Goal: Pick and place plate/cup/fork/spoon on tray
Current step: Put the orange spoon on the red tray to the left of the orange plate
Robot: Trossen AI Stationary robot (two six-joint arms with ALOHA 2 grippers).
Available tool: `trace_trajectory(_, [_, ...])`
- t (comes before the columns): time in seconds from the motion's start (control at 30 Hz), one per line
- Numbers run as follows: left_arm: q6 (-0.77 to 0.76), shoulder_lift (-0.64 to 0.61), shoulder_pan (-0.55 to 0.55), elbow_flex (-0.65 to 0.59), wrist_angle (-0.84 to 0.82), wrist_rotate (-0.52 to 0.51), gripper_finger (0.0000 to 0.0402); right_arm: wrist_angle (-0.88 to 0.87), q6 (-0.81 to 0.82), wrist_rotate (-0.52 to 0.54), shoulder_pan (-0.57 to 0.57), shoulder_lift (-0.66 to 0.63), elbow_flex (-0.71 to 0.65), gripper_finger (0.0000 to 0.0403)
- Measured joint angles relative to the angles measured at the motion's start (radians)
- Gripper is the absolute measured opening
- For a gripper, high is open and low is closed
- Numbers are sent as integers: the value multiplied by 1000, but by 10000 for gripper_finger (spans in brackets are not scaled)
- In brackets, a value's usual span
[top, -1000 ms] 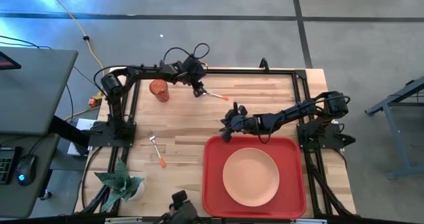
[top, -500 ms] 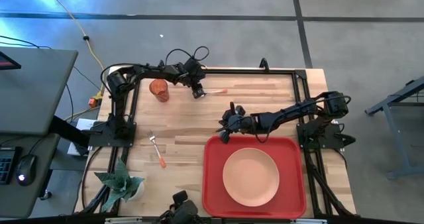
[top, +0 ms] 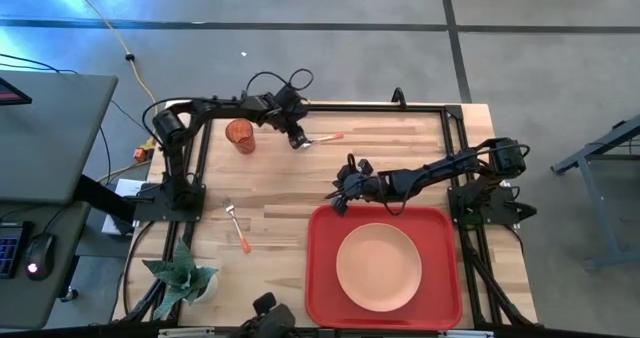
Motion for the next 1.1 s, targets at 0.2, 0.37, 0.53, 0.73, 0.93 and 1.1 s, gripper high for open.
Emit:
trace_trajectory(0.2, [-51, 13, 0, -2, -62, 3, 172, 0, 0, -1, 0, 0, 0, 2])
trace_trajectory(0.37, [-70, 13, 1, -2, -61, 64, 172, 0, 0, -1, 0, 0, 0, 2])
trace_trajectory(0.53, [-85, 13, 1, -1, -44, 90, 172, 0, 0, -2, 0, 0, 0, 2])
trace_trajectory(0.73, [-103, 13, 1, -1, -48, 103, 172, 0, 1, -18, 0, 0, 0, 2])
trace_trajectory(0.93, [-102, 13, -18, 0, -94, 103, 172, 0, 1, -25, 0, 0, 0, 2])
trace_trajectory(1.1, [-102, 13, -45, 0, -93, 104, 172, 0, 1, -29, 0, 0, 0, 2])
